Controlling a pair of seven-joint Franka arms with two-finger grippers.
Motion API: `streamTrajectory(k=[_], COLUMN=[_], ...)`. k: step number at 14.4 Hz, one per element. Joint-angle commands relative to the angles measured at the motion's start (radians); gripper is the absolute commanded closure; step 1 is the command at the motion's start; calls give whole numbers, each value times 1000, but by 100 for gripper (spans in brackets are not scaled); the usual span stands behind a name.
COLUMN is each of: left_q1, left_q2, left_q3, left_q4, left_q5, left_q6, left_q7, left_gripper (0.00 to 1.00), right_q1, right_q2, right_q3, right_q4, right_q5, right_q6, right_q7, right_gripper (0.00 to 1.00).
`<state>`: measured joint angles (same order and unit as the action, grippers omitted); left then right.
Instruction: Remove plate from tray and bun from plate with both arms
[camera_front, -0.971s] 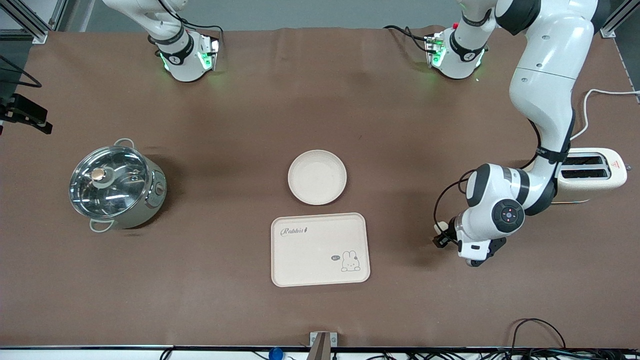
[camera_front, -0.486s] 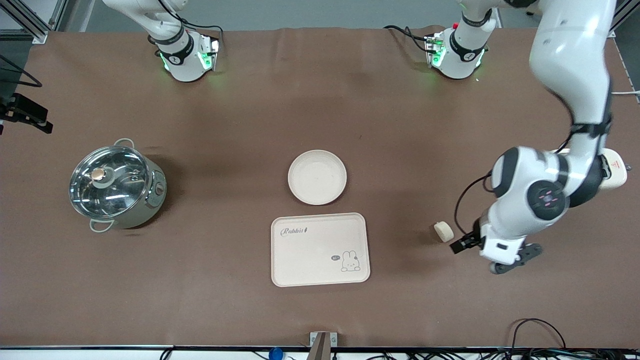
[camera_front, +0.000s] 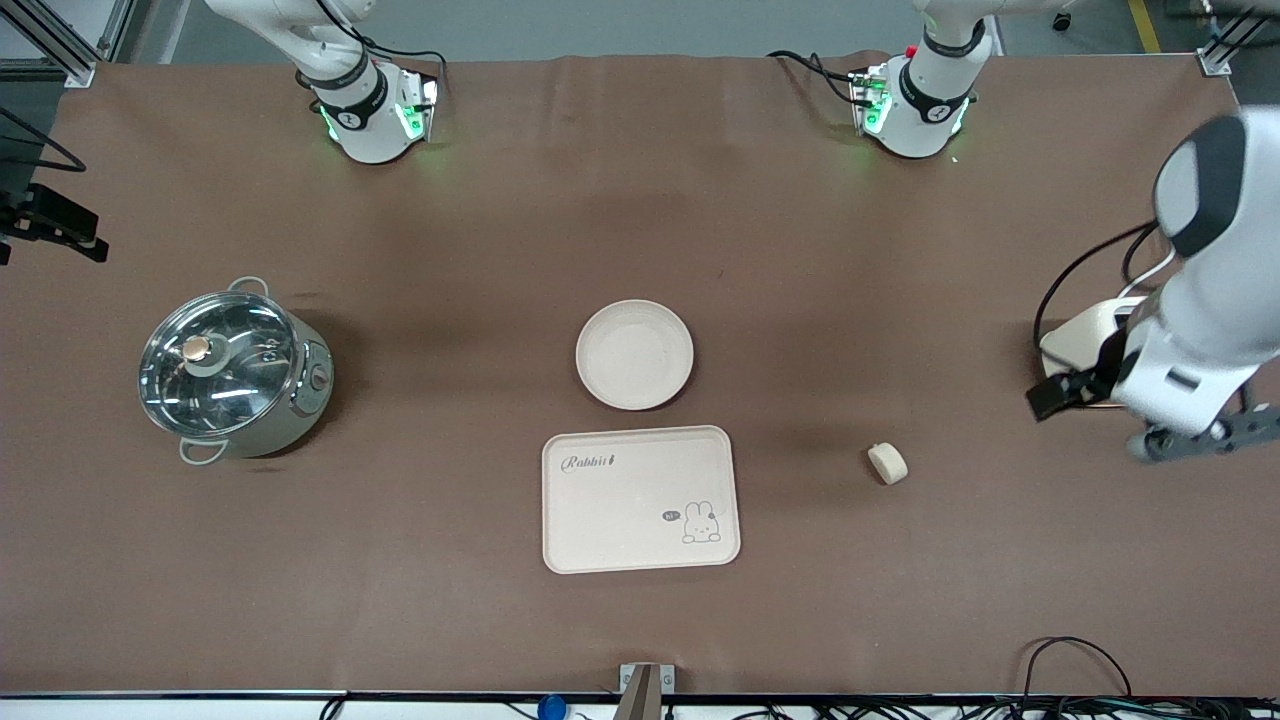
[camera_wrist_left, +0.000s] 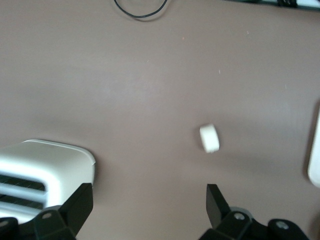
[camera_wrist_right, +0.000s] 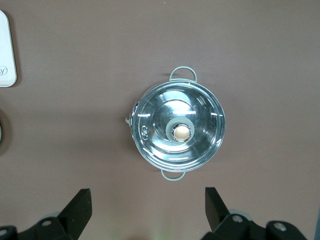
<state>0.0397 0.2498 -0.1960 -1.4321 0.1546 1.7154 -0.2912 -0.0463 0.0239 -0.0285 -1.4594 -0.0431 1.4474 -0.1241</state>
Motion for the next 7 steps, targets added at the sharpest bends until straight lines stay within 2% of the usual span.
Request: streamTrajectory(k=[1, 4, 7], left_q1=[8, 12, 11], left_q2=[-113, -194, -303], left_q3=[-11, 4, 24], left_q4=[-39, -69, -190], left_q5=[-62, -116, -161], left_q6=[-97, -109, -105], left_q7=[98, 165, 172], left_gripper=[0, 0, 0], right_q1=[-4, -7, -6], right_q2=[-16, -15, -16], right_q3=[4, 6, 6], right_q4=[-16, -16, -18], right_q5=[22, 22, 23], right_q6=[-1, -1, -2], right_q7=[14, 14, 14], right_gripper=[0, 0, 0])
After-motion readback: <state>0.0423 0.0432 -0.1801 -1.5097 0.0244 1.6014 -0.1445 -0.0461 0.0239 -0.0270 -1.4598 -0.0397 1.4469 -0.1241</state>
